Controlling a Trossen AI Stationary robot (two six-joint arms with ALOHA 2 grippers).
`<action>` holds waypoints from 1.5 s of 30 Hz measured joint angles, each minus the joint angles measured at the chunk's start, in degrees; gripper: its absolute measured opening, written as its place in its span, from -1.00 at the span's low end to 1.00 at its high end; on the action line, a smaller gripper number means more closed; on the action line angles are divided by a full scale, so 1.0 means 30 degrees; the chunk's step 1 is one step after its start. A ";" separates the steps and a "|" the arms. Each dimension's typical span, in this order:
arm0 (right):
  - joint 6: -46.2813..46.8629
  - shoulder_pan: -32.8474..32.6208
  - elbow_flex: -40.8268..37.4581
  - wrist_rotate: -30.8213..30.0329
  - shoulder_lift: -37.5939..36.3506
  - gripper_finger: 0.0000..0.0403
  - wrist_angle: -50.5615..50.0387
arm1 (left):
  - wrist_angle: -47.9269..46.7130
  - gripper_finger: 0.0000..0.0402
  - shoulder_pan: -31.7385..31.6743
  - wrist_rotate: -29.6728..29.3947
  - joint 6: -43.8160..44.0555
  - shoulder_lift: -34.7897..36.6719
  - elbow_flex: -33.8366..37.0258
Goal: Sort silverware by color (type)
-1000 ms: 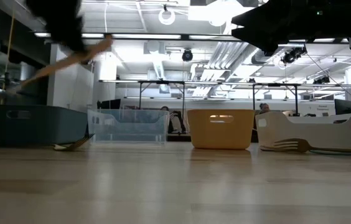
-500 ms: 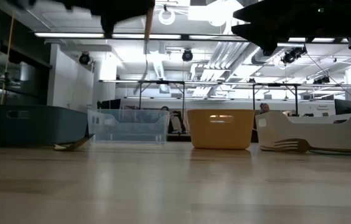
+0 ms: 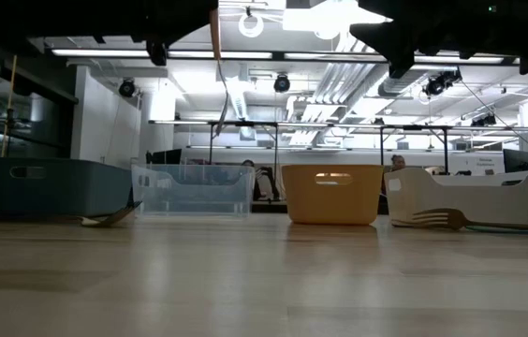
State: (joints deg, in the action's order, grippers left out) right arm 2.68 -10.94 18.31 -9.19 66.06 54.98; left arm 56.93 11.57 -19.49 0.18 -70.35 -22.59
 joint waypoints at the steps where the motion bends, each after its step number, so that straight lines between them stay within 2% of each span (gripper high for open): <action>1: -0.0007 0.0000 0.0000 0.0001 0.0000 0.05 0.0000 | 0.0012 -0.71 0.0000 0.0019 -0.0030 0.0000 0.0000; 29: 0.0029 0.0000 0.0000 -0.0021 0.0000 0.05 -0.0015 | -0.0032 -0.71 0.0007 0.0008 -0.0753 0.0000 0.0000; 35: 0.0031 0.0000 0.0000 -0.0021 0.0000 0.05 -0.0019 | -0.0472 -0.71 -0.0303 -0.1466 -0.1225 0.0334 -0.0139; 37: 0.0035 0.0000 0.0000 -0.0026 0.0000 0.05 -0.0022 | -0.2593 -0.71 -0.1014 -0.2232 -0.1272 0.1268 -0.1037; 38: 0.0032 0.0000 0.0000 -0.0028 0.0000 0.05 -0.0022 | -0.4798 -0.71 -0.1517 -0.2471 -0.1215 0.2023 -0.1757; 43: 0.0029 0.0000 0.0000 -0.0028 0.0000 0.05 -0.0036 | -2.0533 -0.71 -0.4300 -0.3675 0.1418 0.4412 -0.7246; 45: 0.0034 0.0000 0.0000 -0.0026 0.0000 0.05 -0.0042 | -2.5232 -0.71 -0.5137 -0.4406 0.2569 0.4503 -0.9176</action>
State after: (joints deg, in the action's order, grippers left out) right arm 2.78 -10.94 18.31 -9.27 66.06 54.86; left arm -18.76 -3.84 -32.71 7.88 -56.84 -50.12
